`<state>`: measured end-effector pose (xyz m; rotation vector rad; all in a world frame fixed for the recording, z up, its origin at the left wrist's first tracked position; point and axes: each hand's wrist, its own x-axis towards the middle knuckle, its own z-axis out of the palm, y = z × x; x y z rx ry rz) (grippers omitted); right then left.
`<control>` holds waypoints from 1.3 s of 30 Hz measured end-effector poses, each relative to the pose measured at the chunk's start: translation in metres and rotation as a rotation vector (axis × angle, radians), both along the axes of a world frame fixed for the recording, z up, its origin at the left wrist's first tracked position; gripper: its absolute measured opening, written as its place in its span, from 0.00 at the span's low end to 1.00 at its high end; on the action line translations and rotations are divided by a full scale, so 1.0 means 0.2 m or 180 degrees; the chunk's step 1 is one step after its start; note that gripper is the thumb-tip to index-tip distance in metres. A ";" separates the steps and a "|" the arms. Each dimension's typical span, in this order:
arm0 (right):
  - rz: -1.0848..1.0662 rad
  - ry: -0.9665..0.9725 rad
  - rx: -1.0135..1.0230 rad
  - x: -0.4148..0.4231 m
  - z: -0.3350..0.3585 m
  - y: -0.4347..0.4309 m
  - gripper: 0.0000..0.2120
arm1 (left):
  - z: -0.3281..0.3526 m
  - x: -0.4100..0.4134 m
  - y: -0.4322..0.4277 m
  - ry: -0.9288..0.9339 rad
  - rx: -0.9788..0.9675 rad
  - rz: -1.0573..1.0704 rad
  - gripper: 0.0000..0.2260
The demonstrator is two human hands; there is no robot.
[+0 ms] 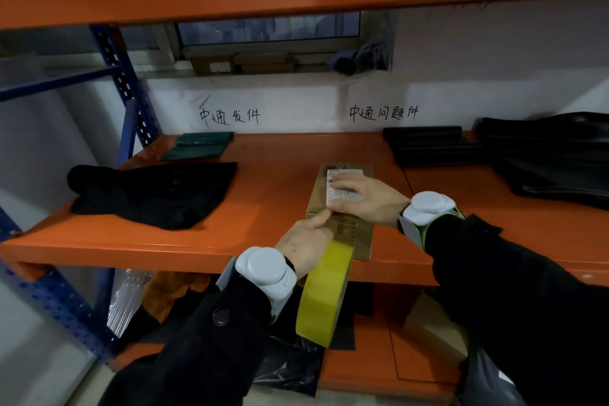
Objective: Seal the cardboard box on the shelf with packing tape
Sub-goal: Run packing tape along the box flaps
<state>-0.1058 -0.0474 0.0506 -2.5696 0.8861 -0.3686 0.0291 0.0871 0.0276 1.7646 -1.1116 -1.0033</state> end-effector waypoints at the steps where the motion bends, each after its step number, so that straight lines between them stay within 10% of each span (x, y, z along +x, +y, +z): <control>1: 0.0072 0.0096 0.0057 -0.01 0.01 0.01 0.35 | 0.01 -0.01 0.00 -0.0003 -0.0015 -0.0039 0.21; 39: 0.0081 0.0460 -0.0061 -0.05 0.02 -0.08 0.40 | 0.07 0.01 -0.08 -0.0522 0.0012 -0.0711 0.21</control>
